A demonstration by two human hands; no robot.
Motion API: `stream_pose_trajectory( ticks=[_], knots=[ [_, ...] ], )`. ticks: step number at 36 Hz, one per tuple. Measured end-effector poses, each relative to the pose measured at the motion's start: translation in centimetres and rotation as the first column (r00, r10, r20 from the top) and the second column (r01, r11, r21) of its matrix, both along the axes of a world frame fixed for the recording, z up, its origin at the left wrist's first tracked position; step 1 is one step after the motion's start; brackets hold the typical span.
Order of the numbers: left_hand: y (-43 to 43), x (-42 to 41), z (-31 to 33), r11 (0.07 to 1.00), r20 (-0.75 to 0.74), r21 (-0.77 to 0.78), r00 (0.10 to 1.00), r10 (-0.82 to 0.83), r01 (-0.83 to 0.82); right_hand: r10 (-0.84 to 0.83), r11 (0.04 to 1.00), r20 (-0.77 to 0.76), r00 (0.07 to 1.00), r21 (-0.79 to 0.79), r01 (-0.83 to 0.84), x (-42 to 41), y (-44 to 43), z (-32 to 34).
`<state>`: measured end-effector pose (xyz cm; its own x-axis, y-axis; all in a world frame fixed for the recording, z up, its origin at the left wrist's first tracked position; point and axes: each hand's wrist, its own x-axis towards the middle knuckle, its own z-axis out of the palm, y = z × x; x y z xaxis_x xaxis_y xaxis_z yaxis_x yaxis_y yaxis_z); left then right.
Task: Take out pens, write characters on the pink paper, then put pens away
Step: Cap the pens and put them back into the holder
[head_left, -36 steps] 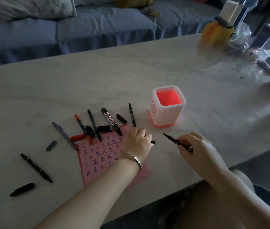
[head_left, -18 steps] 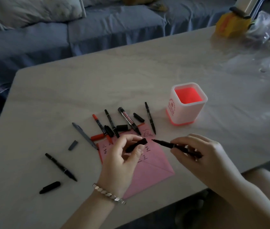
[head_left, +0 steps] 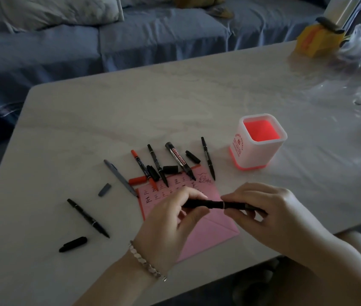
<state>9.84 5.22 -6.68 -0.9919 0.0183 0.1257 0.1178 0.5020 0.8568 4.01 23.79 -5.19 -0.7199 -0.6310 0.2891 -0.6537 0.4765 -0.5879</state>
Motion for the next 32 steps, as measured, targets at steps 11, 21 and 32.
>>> stream_pose_trajectory(
  ticks=[11, 21, 32],
  knots=[
    [0.4, 0.2, 0.1, 0.998, -0.120, -0.006, 0.991, -0.056, 0.055, 0.022, 0.990, -0.074, 0.997, -0.136, -0.032, 0.3, -0.7, 0.1],
    [-0.1, 0.3, 0.8, 0.999, -0.131, -0.048, 0.991, -0.028, 0.022, -0.021, 0.970, -0.099, 0.995, -0.244, -0.004, 0.9, -1.9, -0.3],
    [1.4, -2.4, 1.3, 0.989, 0.219, 0.149, 0.975, -0.041, 0.009, 0.011, 0.997, -0.195, 0.981, 0.073, 0.004, -0.8, -1.2, -0.5]
  ],
)
